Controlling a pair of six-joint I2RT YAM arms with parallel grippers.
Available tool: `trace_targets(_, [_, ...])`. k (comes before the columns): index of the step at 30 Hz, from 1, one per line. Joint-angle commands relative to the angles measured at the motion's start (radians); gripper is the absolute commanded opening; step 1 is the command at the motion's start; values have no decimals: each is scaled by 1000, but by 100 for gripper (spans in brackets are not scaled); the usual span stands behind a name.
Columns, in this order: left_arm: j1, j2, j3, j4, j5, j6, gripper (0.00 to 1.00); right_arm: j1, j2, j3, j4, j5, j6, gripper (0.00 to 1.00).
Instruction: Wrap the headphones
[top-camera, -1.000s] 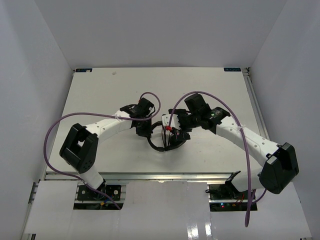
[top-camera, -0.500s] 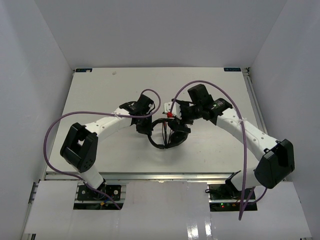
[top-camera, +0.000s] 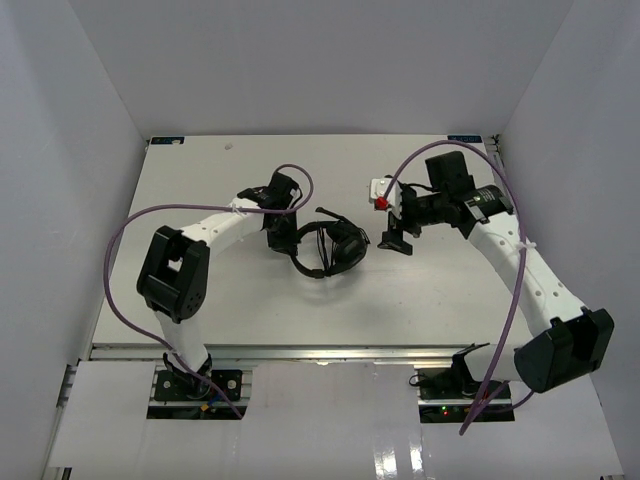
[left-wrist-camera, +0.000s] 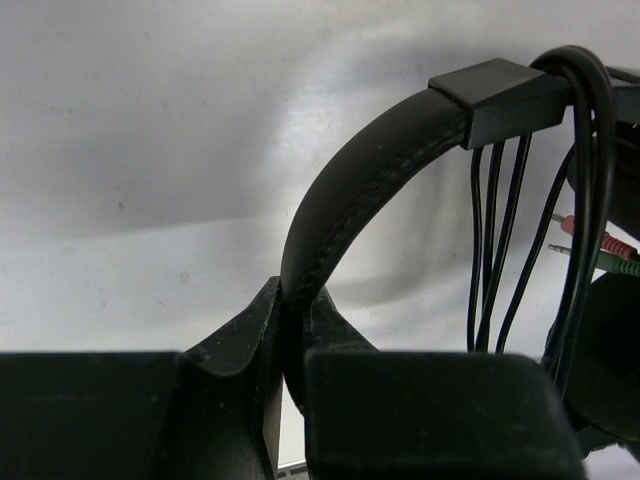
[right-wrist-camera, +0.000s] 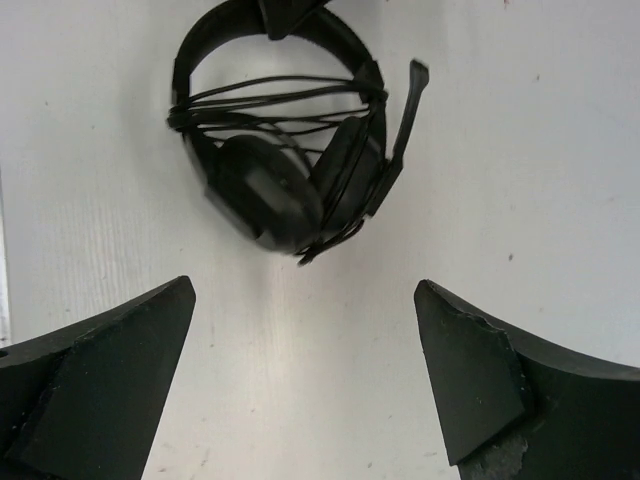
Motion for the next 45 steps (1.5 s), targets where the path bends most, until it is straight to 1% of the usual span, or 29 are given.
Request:
trace_targets(1, [40, 62, 100, 17, 8, 9, 0, -71, -121, -130, 28, -39, 126, 98])
trace_targets(4, [53, 109, 133, 31, -13, 22, 0, -97, -245, -242, 111, -19, 191, 98])
trace_targets(7, [62, 127, 149, 48, -36, 28, 9, -116, -336, -327, 136, -7, 247, 98])
trace_targets(8, [65, 128, 150, 55, -41, 28, 17, -119, -363, -352, 137, -2, 259, 98])
trace_targets(9, [70, 130, 150, 63, -43, 29, 28, -128, -397, -387, 138, 5, 271, 98])
trace_targets(10, [72, 131, 150, 66, -40, 30, 35, -136, -427, -418, 144, 15, 279, 98])
trace_targets(11, [73, 131, 145, 75, -33, 31, 48, -145, -446, -440, 150, 24, 286, 98])
trace_targets(12, [75, 128, 137, 82, -21, 33, 57, -152, -467, -464, 152, 33, 292, 98])
trace_targets(13, [75, 120, 129, 87, -9, 35, 64, -159, -489, -486, 153, 41, 299, 98])
trace_targets(14, [75, 103, 122, 91, 2, 38, 69, -165, -514, -503, 152, 46, 306, 98])
trace_targets(16, [74, 69, 99, 103, 21, 41, 75, -177, -537, -533, 153, 53, 324, 98])
trace_targets(18, [74, 9, 73, 115, 27, 54, 79, -186, -575, -558, 155, 62, 350, 97])
trace_targets(21, [75, -101, 28, 124, 36, 79, 81, -200, -607, -578, 178, 113, 441, 91])
trace_targets(25, [74, -277, -78, 150, 88, 124, 82, -230, -616, -580, 224, 263, 538, 90])
trace_targets(26, [74, -348, -107, 165, 108, 136, 82, -239, -620, -580, 233, 289, 559, 90])
trace_targets(27, [74, -452, -151, 187, 131, 152, 83, -252, -627, -578, 240, 317, 586, 90])
trace_targets(28, [74, -545, -214, 206, 157, 170, 83, -265, -638, -578, 249, 346, 619, 90])
trace_targets(30, [74, -665, -312, 232, 198, 194, 84, -281, -659, -579, 261, 375, 660, 90])
trace_targets(31, [74, -733, -323, 244, 201, 203, 84, -290, -665, -582, 263, 377, 665, 90])
trace_targets(33, [73, -929, -427, 260, 233, 220, 86, -317, -683, -593, 284, 397, 719, 90])
trace_targets(38, [74, -1232, -564, 258, 269, 218, 94, -347, -725, -629, 315, 446, 794, 90])
trace_targets(40, [72, -1301, -609, 267, 260, 199, 98, -358, -736, -637, 319, 453, 805, 90])
trace_targets(42, [72, -1381, -640, 294, 275, 186, 98, -364, -753, -647, 321, 456, 813, 90])
trace_targets(45, [72, -1428, -652, 296, 273, 162, 98, -370, -775, -661, 325, 474, 820, 90])
